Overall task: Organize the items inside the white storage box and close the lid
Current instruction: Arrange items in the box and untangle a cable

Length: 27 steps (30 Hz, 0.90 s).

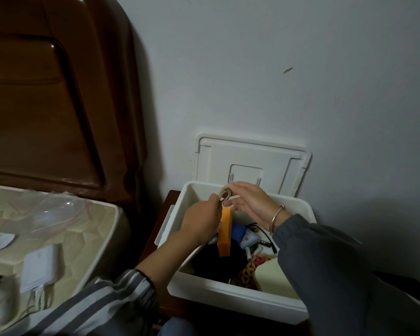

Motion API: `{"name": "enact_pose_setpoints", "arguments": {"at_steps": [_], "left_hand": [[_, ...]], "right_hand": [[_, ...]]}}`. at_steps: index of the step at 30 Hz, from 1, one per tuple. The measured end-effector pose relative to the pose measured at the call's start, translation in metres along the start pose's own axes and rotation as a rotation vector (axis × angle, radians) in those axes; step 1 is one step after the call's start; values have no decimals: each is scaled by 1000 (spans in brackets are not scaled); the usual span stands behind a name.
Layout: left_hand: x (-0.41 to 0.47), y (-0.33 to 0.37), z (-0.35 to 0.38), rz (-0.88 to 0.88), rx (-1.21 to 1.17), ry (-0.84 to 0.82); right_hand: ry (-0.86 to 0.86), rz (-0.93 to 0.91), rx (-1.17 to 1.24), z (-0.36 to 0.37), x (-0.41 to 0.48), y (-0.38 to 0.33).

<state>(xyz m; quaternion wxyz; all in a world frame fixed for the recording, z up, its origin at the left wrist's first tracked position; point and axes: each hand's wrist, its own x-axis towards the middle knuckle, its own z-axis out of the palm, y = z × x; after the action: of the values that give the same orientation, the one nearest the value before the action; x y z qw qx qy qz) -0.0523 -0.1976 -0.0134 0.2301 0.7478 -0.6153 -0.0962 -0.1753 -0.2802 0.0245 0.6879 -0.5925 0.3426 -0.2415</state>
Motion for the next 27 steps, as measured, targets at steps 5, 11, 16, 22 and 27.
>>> {"name": "enact_pose_setpoints", "arguments": {"at_steps": [5,11,16,22,27], "left_hand": [[10,-11,9,126,415,-20],[22,-35,5,100,121,25],[17,-87,-10,18,-100,145],[-2,-119,11,-220,-330,73],[-6,-116,25,-197,-336,157]], "right_hand": [[131,-1,-846,14,27,8],[267,-286,-838,22,64,31],[282,-462,-898,11,84,43],[233,-514,-948,4,103,67],[253,-604,-951,15,110,82]]}}
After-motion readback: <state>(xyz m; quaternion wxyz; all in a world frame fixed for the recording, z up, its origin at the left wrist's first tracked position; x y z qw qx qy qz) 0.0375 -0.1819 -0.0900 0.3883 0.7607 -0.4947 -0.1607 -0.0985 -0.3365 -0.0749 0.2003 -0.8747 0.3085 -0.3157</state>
